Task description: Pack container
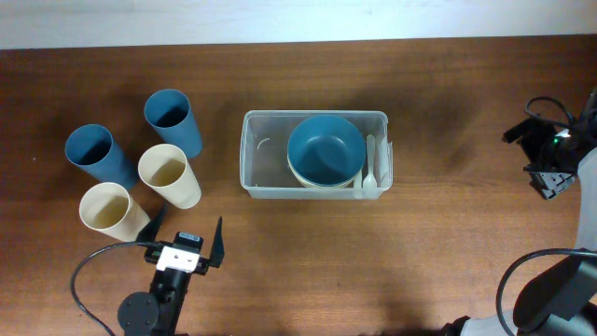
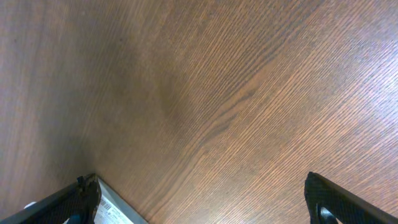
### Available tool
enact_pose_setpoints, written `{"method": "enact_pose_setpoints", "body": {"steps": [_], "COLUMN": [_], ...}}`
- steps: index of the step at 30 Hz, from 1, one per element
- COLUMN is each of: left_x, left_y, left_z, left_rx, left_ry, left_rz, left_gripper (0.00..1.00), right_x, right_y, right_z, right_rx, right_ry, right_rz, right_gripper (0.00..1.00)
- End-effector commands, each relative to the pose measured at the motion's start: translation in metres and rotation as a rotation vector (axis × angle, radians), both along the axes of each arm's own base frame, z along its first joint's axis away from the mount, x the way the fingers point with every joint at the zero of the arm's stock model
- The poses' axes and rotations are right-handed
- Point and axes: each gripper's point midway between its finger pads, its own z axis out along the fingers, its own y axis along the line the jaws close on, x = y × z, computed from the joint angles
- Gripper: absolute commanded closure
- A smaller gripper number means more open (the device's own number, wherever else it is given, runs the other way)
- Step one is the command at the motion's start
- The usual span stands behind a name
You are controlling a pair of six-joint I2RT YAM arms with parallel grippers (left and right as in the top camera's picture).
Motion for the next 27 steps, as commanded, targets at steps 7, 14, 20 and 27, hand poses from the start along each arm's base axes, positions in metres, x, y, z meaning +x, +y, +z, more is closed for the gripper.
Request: {"method": "enact_pose_setpoints", "body": {"steps": [7, 14, 20, 27], "left_x": [-0.024, -0.015, 0.000, 0.000], "left_y": [-0.017, -0.023, -0.040, -0.071], "left_z": [0.092, 0.166, 0.196, 0.197], "left_rx": [-0.043, -0.053, -0.109, -0.225], "left_ry": [-0.050, 0.243, 0.519, 0.663], "left_rz": [-0.104, -0.134, -0.244, -0.443], "left_gripper": [0.00, 0.00, 0.00, 0.00], "right_x": [0.002, 0.002, 0.002, 0.002], "right_y": [-0.001, -0.001, -0.001, -0.001], "right_z": [0.015, 0.015, 0.015, 0.015], "right_rx": [-0.006, -0.006, -0.006, -0.006], "right_ry": [-0.041, -0.041, -0.041, -0.041], "right_rz": [-0.011, -0.011, -0.011, -0.010], "right_gripper": [0.01, 0.01, 0.01, 0.01]}}
